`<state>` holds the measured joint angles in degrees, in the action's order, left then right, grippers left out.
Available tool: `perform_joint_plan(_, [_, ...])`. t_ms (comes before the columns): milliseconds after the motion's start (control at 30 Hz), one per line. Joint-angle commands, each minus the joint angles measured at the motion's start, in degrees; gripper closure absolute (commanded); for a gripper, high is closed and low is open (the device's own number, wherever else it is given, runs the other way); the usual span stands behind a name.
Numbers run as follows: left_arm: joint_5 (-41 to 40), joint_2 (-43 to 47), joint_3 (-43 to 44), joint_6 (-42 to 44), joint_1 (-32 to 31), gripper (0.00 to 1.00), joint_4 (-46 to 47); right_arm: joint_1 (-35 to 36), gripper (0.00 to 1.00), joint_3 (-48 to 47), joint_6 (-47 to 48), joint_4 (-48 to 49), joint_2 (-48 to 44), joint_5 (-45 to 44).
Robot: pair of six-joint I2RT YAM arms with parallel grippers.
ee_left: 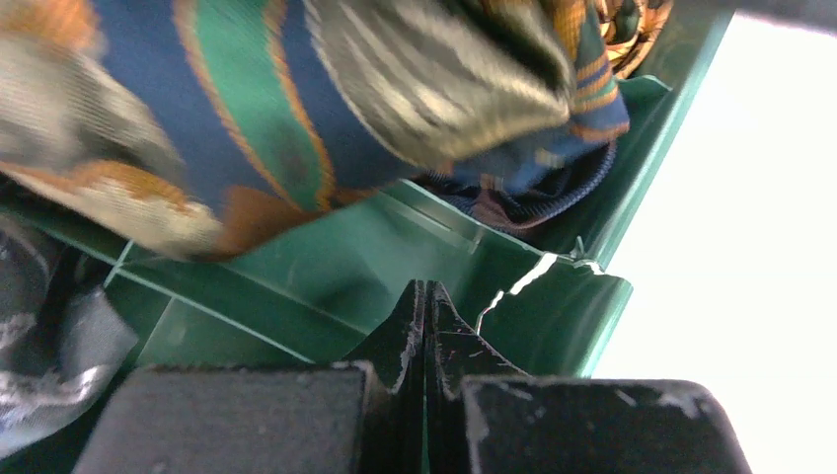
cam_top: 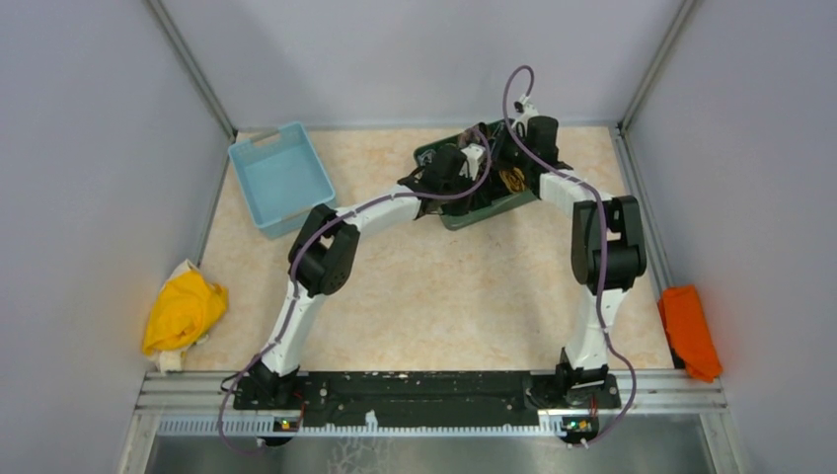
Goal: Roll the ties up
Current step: Move the storage box to the center of the board.
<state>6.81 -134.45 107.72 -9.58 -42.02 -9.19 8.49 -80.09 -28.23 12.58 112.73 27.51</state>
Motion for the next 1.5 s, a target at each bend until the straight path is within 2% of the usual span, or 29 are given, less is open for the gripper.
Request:
perform_joint_plan(0, [-5.7, 3.6, -4.5, -0.7, 0.2, 1.00, -10.5, 0.3, 1.00, 3.3, -0.8, 4.0, -4.1, 3.5])
perform_joint_plan(267, [-6.3, 17.9, -11.6, -2.6, 0.3, 1.00, -8.8, 0.5, 1.00, 7.6, -1.1, 3.2, -8.2, 6.3])
perform_joint_plan(500, [-16.2, 24.3, -13.0, -3.7, 1.1, 1.00, -11.4, 2.4, 1.00, 8.2, 1.4, -3.2, -9.5, 7.9])
perform_joint_plan(767, [-11.6, 27.0, -16.8, -6.4, 6.8, 1.00, -8.9, 3.6, 1.00, 9.9, 4.3, -8.2, -8.9, 3.5])
perform_joint_plan(1100, [-10.6, 27.3, -18.6, -6.1, 7.3, 1.00, -7.5, 3.7, 1.00, 8.6, 10.3, -16.9, -11.0, -7.7])
perform_joint_plan(1200, [-9.9, 26.7, -18.4, -5.7, 7.5, 1.00, -7.4, 3.7, 1.00, 8.7, 10.7, -16.5, -11.6, -7.6])
perform_joint_plan(1300, [-8.8, 25.3, -18.2, -5.5, 7.5, 1.00, -4.9, 3.7, 1.00, 7.4, 10.6, -16.3, -10.0, -3.4])
perform_joint_plan(1400, [-9.7, 19.6, -14.7, -5.5, 7.5, 1.00, -3.8, 3.7, 1.00, 8.0, 8.9, -14.1, -8.4, -0.3])
perform_joint_plan(1467, [-9.3, 12.7, -10.1, -5.1, 7.5, 1.00, -5.2, 3.7, 1.00, 8.8, 8.7, -13.1, -8.7, -0.5])
